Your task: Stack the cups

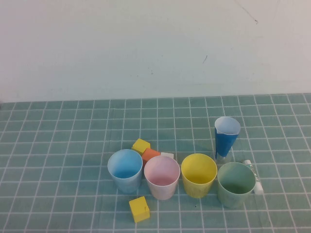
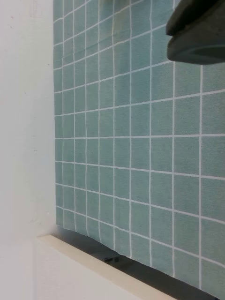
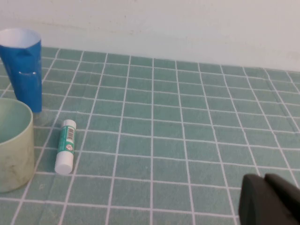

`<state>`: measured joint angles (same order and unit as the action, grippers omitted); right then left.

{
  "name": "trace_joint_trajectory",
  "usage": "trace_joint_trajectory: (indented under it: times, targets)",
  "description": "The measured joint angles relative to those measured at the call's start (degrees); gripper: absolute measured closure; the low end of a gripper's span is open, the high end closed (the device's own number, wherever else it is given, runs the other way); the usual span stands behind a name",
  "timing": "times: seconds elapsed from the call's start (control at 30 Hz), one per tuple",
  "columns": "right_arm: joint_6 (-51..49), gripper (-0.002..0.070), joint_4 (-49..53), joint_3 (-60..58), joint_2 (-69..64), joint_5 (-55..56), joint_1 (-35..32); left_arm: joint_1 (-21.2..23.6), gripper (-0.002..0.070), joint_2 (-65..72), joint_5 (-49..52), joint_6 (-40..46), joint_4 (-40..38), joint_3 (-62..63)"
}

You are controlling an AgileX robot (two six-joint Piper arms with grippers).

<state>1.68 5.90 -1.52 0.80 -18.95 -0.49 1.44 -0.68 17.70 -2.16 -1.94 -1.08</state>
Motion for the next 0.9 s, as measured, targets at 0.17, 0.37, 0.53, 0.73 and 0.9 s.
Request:
trace_joint_trajectory:
  times: [0.17,0.37,0.53,0.73,0.9]
  targets:
    - [0.0,0.0678,0.0,0.0,0.0,0.0,0.0,0.0,0.0677,0.0,0.0,0.0,0.0,0.0]
    - [0.0,0.0678,0.0,0.0,0.0,0.0,0.0,0.0,0.0677,0.0,0.0,0.0,0.0,0.0]
    - [0.0,0.0678,0.0,0.0,0.0,0.0,0.0,0.0,0.0677,0.0,0.0,0.0,0.0,0.0]
    - [0.0,0.0678,0.0,0.0,0.0,0.0,0.0,0.0,0.0677,0.0,0.0,0.0,0.0,0.0]
    - [0.0,0.0678,0.0,0.0,0.0,0.0,0.0,0.0,0.0677,0.0,-0.39,0.0,-0.94,0.0]
